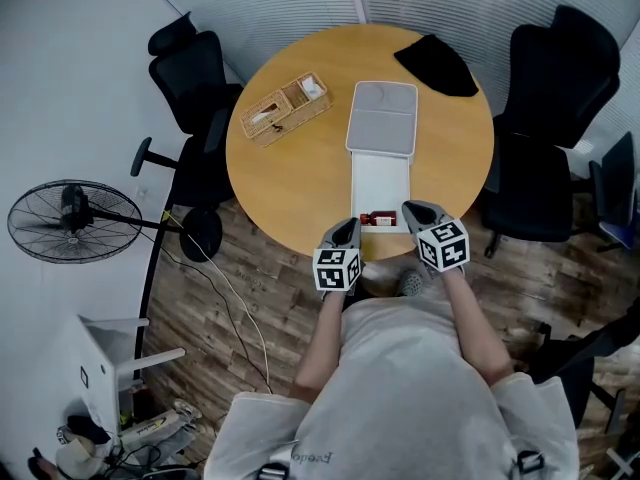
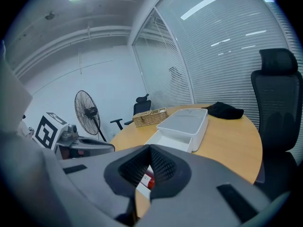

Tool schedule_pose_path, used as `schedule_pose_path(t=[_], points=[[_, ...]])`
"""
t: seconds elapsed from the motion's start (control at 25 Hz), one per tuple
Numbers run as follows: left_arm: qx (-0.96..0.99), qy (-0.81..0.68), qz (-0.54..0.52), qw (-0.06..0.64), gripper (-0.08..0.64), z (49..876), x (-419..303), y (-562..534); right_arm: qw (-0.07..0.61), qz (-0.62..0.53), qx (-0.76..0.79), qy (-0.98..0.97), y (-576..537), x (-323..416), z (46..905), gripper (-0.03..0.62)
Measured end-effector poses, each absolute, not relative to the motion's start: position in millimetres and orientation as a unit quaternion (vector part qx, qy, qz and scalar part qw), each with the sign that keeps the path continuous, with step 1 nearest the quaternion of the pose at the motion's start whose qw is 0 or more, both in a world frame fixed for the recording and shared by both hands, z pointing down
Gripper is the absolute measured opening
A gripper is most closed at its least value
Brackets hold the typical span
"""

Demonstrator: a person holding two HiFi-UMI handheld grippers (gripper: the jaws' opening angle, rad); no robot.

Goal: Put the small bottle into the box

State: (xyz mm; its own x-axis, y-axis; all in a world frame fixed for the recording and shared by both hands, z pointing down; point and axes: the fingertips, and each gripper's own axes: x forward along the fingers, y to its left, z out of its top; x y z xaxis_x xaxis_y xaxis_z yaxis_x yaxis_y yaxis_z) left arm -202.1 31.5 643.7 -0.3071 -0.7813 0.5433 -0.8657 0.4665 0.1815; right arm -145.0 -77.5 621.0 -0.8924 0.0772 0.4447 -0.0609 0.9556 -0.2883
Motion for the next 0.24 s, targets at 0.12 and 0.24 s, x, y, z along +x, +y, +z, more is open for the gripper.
schedule_pose_path(t=[0.12,0.24], points=[[0.509,-0.807,0.069,0.291,0.029,644.1,-203.0,32.6,0.232,0.149,-0.004,-0.961,-78.0,-143.2,622.5,0.018],[0.51,-0.806,0.071,0.291,0.029,645.0,-202.8,32.7,0.232,0.149,-0.003,-0.961,-78.0,-143.8,623.1,0.018]])
